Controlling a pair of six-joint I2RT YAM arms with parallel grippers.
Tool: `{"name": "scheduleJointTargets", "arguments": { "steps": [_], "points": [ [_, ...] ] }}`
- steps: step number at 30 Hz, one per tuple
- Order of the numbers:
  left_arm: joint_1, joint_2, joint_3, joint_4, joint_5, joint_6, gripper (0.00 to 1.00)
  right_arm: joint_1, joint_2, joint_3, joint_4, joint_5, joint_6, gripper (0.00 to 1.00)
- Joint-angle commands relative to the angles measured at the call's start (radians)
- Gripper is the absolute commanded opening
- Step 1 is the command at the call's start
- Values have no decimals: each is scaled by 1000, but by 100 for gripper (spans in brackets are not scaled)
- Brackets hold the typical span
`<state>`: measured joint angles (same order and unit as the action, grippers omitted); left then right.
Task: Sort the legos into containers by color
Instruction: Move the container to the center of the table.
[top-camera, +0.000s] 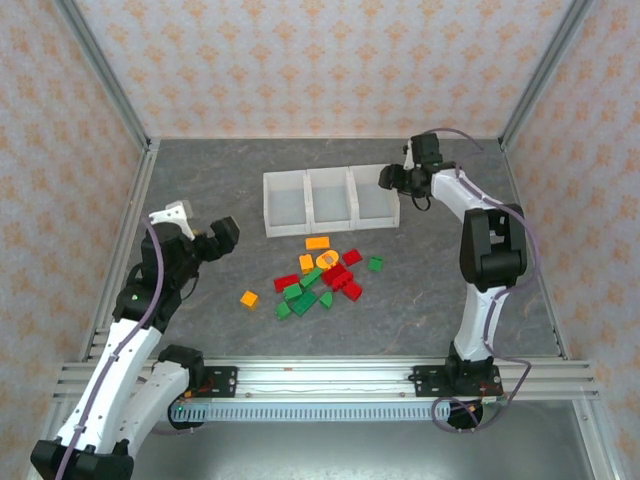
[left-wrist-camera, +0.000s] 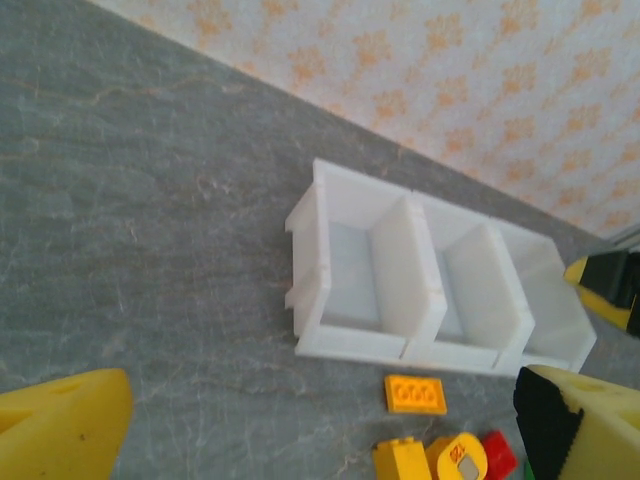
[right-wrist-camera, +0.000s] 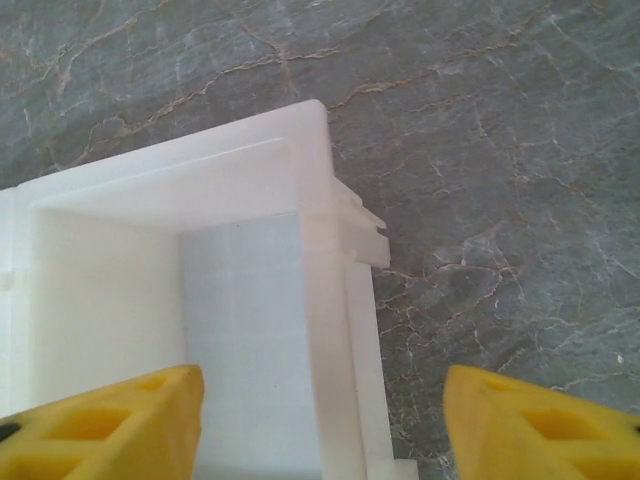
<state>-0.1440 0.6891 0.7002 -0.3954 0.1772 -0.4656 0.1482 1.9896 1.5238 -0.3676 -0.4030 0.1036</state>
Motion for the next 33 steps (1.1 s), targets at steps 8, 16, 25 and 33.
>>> {"name": "scheduleJointTargets", "arguments": {
  "steps": [8,16,25,33],
  "points": [
    [-3,-20,-52,-15,46,33,99,3,49,61,-96,49,-57,46],
    [-2,2,-63,10,71,45,99,19,57,87,-141,64,-91,32],
    [-2,21,-69,16,80,47,99,40,-1,5,-139,53,-83,10],
    [0,27,-74,22,90,47,99,65,-114,-158,-86,51,-63,5]
  ]
}}
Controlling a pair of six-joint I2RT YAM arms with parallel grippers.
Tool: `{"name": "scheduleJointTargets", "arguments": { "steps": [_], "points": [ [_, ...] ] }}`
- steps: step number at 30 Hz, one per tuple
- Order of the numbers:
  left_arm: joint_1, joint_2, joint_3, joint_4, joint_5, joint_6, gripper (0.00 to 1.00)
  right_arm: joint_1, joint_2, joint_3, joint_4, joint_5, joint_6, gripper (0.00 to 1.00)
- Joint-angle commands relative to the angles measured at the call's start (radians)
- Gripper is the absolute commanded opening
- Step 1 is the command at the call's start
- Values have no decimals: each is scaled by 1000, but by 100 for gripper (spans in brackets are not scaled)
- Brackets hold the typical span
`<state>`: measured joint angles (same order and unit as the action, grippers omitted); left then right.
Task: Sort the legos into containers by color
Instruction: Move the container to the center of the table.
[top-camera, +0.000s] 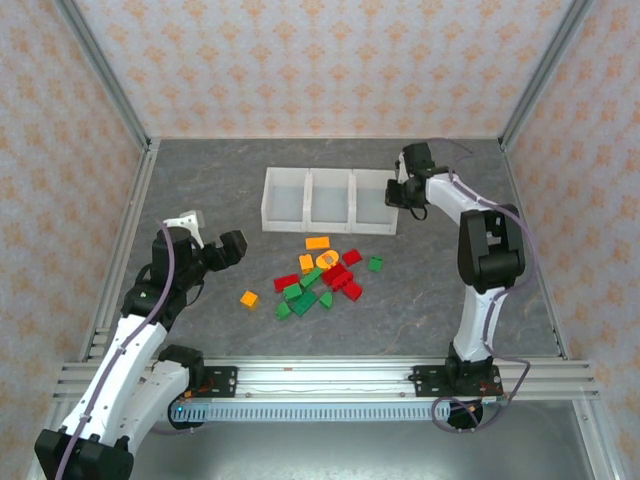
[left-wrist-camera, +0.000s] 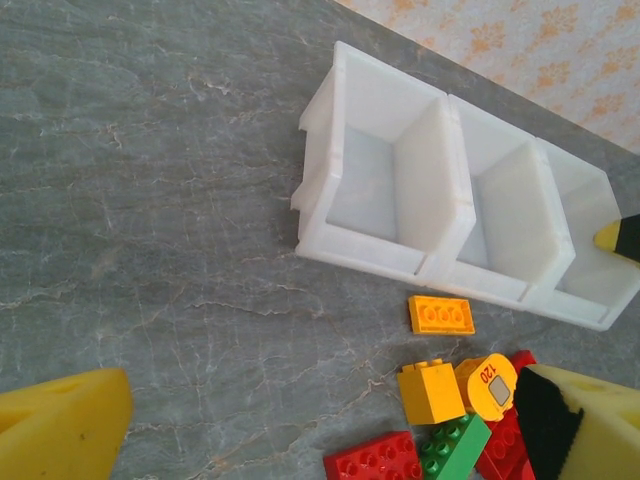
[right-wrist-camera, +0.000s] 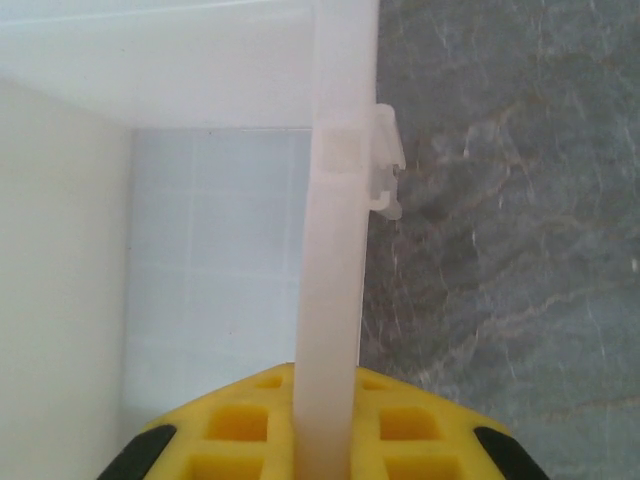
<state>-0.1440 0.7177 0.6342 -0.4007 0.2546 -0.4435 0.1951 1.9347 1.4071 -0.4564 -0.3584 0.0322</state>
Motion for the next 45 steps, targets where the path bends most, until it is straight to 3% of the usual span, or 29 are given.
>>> {"name": "scheduleJointTargets", "arguments": {
  "steps": [1,19,27,33,39,40,41,42,45],
  "points": [
    [-1,-2,-7,28,14,25,99,21,-70,-55,2,1,8,4],
    [0,-77,4,1,-62,6,99,84,-280,-320,44,-58,63,8],
    [-1,-99,-5,9,-36,3,99,86,-344,-295,19,3,135,53],
    [-2,-115,-7,7,-52,-2,99,87,-478,-309,-57,143,245,66],
    [-1,-154,10,-72,-385,-109,99,177,-713,-454,-93,220,415,70],
    [-1,-166,14,-79,-416,-120,99,204,-735,-479,-96,223,443,72],
    [-2,-184,17,-85,-431,-127,99,235,-748,-507,-102,225,475,85],
    [-2,-205,27,-100,-439,-124,99,263,-748,-531,-108,223,500,90],
    [-2,-295,44,-112,-435,-117,99,327,-748,-584,-118,224,533,93]
  ]
}}
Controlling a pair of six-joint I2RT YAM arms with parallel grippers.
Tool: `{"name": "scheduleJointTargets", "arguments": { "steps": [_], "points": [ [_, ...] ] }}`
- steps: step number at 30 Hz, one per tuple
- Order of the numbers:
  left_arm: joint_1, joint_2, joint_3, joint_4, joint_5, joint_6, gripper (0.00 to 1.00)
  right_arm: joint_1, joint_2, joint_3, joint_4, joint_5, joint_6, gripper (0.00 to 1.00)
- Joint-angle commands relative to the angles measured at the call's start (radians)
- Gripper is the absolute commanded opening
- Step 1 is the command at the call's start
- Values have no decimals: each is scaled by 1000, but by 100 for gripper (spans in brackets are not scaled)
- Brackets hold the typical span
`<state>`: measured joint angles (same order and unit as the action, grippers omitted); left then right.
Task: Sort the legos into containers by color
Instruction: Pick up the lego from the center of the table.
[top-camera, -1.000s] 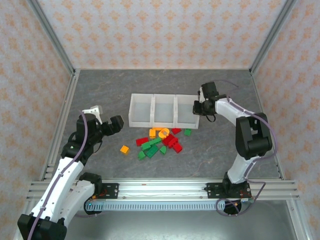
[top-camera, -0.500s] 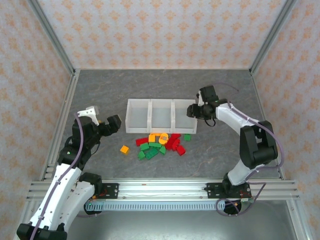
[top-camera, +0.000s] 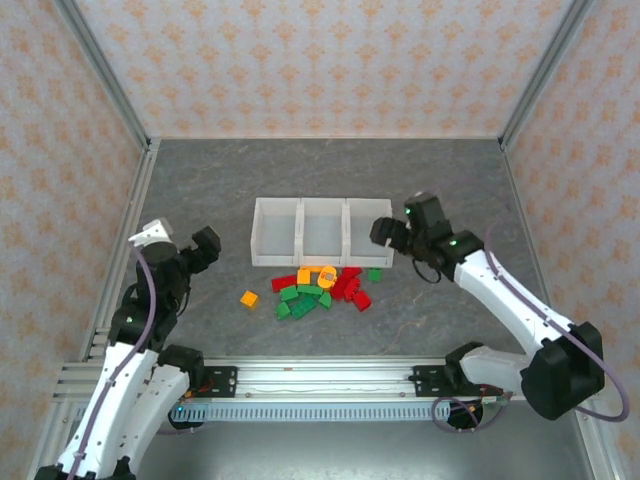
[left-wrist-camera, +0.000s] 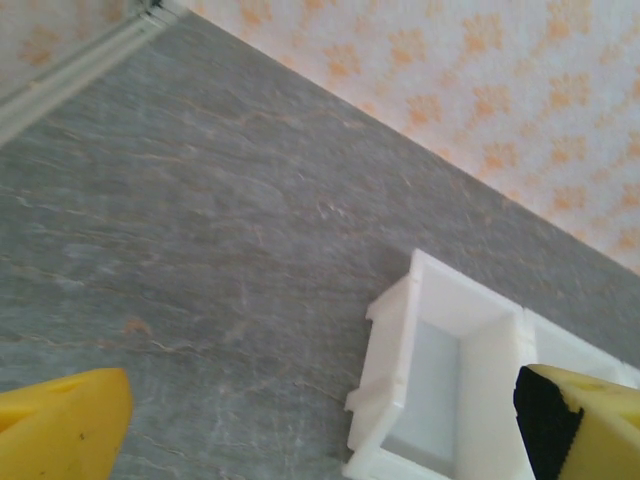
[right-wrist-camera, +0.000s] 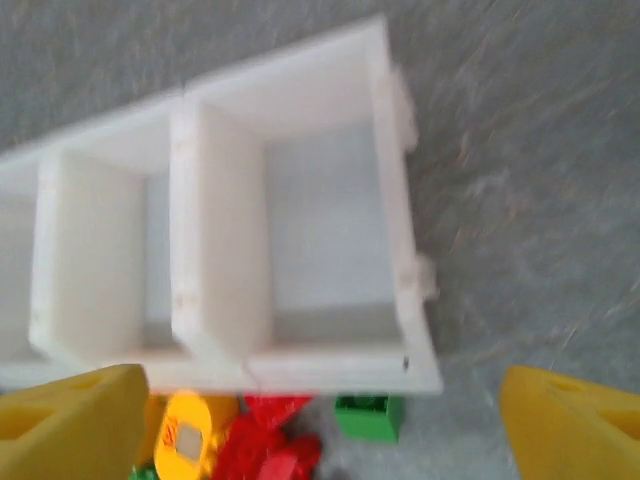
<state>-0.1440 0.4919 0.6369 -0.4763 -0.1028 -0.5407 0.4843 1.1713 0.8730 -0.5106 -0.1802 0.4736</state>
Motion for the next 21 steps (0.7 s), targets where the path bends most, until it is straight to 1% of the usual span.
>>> {"name": "scheduleJointTargets", "arguments": {
  "steps": [1,3,5,6,8,10,17,21],
  "points": [
    [-3,-98,42,-29,-55,-12,99,49,15,-62,-67,57,101,93],
    [-3,-156,47,-8,27,19,99,66,20,-87,-67,59,111,91],
    [-2,-185,53,-3,91,53,99,89,34,-106,-53,74,124,86],
    [-2,-191,51,-4,106,62,99,98,43,-114,-43,76,129,84],
    [-3,-186,38,-15,105,69,99,108,64,-121,-17,69,131,79],
    [-3,-171,33,-11,118,71,99,117,85,-119,4,69,127,76],
    [-3,-109,18,14,172,86,99,124,172,-92,40,96,110,71],
    [-2,-101,27,-5,155,78,99,125,202,-95,62,105,97,71]
  ]
}}
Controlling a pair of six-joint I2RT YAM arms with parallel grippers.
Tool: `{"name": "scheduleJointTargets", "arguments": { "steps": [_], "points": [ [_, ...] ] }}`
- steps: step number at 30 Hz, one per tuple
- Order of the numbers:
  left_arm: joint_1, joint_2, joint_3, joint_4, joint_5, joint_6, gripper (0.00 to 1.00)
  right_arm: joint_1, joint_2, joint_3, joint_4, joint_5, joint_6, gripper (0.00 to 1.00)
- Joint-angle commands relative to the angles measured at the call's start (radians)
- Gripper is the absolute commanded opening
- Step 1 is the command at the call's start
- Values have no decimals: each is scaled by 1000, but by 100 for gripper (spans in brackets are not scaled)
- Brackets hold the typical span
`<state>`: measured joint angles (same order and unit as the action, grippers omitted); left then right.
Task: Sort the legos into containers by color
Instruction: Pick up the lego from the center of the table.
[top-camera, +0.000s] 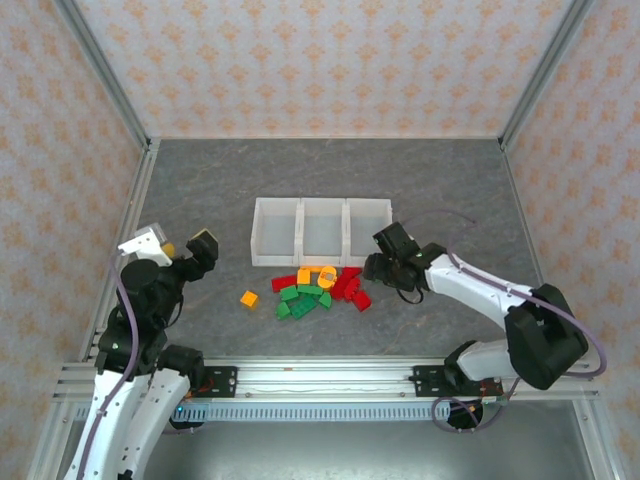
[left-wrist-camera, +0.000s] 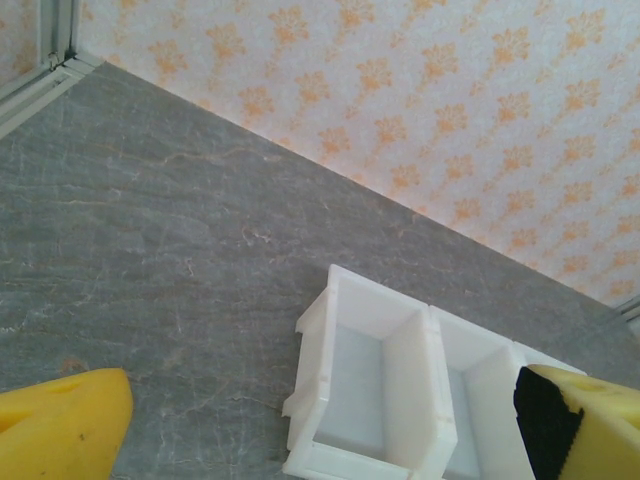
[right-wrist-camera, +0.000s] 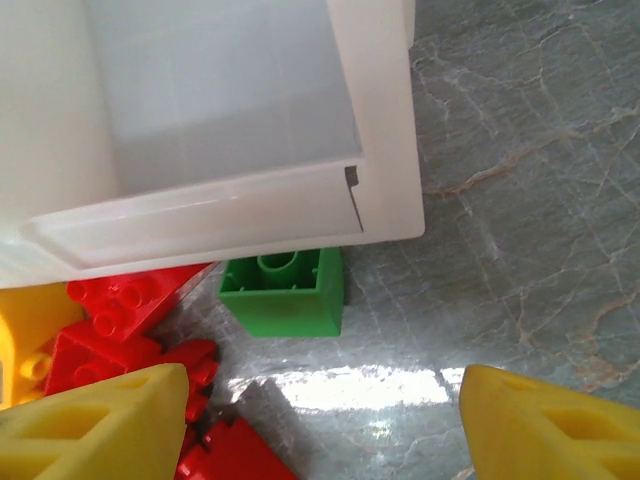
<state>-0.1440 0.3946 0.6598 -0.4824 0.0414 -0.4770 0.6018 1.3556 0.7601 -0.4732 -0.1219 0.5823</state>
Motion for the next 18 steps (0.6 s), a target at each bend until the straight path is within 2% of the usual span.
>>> {"name": "scheduleJointTargets", "arguments": {
  "steps": [1,12,18],
  "points": [
    [-2,-8,3,3,9,14,99,7,32,20,28,44,-17,71],
    [-2,-33,-9,16,18,17,99,21,169,64,62,31,-46,71],
    [-3,-56,-19,29,17,18,99,24,183,68,68,59,-51,61]
  ]
}}
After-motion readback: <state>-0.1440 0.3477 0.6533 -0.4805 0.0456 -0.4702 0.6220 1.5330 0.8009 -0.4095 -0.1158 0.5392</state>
